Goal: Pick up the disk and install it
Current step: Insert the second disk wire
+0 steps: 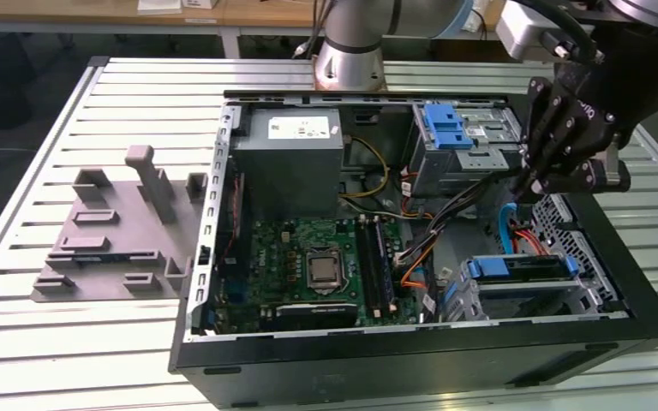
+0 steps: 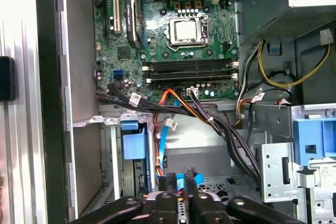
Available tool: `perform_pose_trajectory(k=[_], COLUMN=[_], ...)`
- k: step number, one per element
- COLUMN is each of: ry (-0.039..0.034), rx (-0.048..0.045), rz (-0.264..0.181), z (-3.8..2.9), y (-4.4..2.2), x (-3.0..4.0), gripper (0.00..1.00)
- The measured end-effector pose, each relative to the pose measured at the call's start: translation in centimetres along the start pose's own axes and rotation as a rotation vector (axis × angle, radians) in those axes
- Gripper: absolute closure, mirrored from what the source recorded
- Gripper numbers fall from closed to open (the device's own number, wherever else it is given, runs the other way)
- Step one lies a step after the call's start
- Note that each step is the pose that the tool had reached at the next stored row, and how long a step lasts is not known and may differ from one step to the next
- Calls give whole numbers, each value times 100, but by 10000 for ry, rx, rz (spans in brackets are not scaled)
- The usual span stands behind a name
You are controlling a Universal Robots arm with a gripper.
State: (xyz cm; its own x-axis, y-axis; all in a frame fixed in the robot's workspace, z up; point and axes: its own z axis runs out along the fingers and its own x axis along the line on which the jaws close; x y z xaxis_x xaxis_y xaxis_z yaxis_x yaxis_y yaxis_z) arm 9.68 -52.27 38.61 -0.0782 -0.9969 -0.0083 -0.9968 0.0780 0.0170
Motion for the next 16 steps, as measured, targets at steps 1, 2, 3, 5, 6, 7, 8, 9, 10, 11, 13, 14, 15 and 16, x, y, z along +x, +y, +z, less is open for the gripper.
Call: perform_pose_trajectory(k=[1, 2, 3, 5, 6, 7, 8, 9, 10, 11, 13, 14, 15, 16], ry=[49, 117, 176, 234, 263, 309, 357, 416, 486, 558, 696, 765, 823, 873], rx=[4, 10, 14, 19, 22, 25, 29, 34, 39, 44, 55, 61, 66, 69], rz=[1, 2, 3, 3, 4, 4, 5, 5, 7, 8, 10, 12, 13, 13], z=[5, 11, 18, 34, 43, 51, 60, 69, 77, 85, 103, 114, 125, 135], y=[0, -1, -1, -1, -1, -1, -1, -2, -2, -2, -2, -2, -2, -2], x=[-1, -1, -2, -9, -9, -11, -11, -12, -13, -13, -16, -18, -20, -23], gripper=[81, 75, 75, 75, 75, 75, 75, 75, 75, 75, 75, 75, 75, 75])
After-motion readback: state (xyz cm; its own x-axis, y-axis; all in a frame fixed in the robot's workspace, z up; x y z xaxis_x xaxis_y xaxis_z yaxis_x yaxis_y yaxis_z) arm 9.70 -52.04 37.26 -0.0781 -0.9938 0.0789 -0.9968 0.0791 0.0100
